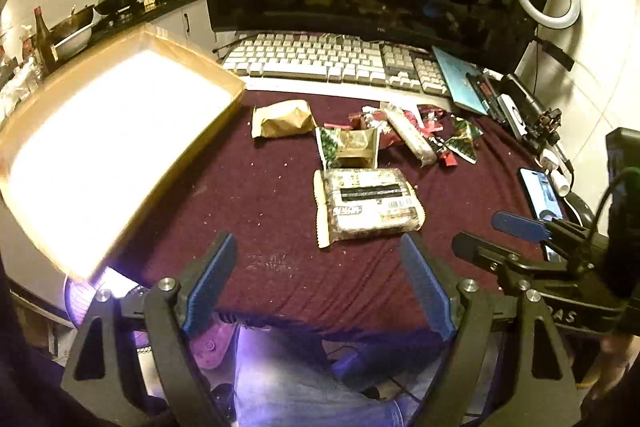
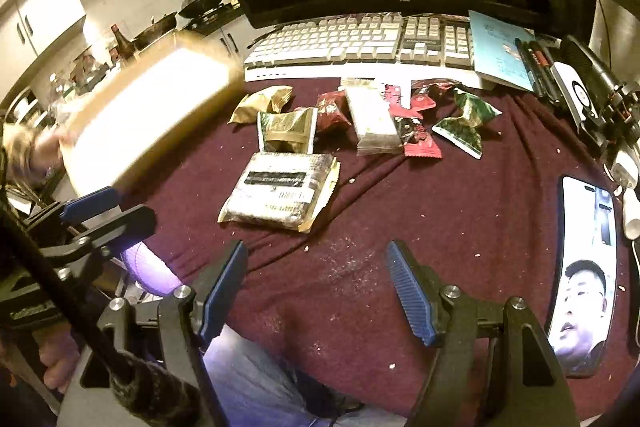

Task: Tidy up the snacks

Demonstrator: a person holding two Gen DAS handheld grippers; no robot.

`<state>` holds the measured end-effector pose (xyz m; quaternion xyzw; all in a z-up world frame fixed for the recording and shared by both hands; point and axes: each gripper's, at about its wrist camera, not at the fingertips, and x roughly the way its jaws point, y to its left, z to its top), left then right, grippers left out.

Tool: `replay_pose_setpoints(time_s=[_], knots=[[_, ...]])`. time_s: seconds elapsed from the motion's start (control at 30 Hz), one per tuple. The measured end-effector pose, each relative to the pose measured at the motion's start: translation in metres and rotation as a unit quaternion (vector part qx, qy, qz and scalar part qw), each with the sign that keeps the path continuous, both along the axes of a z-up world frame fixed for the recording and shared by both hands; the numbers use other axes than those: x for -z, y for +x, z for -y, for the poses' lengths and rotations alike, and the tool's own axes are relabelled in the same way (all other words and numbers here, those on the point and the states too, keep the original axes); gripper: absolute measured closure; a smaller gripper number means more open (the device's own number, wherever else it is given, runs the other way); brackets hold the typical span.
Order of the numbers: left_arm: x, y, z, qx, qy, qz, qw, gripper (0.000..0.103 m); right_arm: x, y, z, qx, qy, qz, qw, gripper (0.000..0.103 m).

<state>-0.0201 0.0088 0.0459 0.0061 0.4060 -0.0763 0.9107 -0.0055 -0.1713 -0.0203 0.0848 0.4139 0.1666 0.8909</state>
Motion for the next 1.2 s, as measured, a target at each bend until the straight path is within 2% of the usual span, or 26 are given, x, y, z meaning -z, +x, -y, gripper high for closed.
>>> replay_pose_setpoints(time_s=[0.5,0.67,0.83,1.07,1.2], knots=[[0.016,0.005,-0.002,0.003,-0.011,-0.022,0.9997,0.019,0.013,0.004,0.005,0.003,0.009,-0.012,1.000,0.031],[0.022,0.010,-0.004,0.010,-0.028,-0.033,0.9990,0.019,0.012,0.007,0.008,0.003,0.020,-0.012,1.000,0.031],[0.028,0.015,-0.004,0.013,-0.029,-0.041,0.9987,0.019,0.013,0.011,0.010,0.000,0.037,-0.013,0.999,0.031],[0.032,0.020,-0.003,0.020,-0.033,-0.046,0.9982,0.019,0.011,0.032,0.016,0.001,0.066,-0.009,0.998,0.031],[0.034,0.022,-0.003,0.020,-0.037,-0.049,0.9979,0.019,0.010,0.051,0.029,0.030,0.073,-0.010,0.997,0.038]])
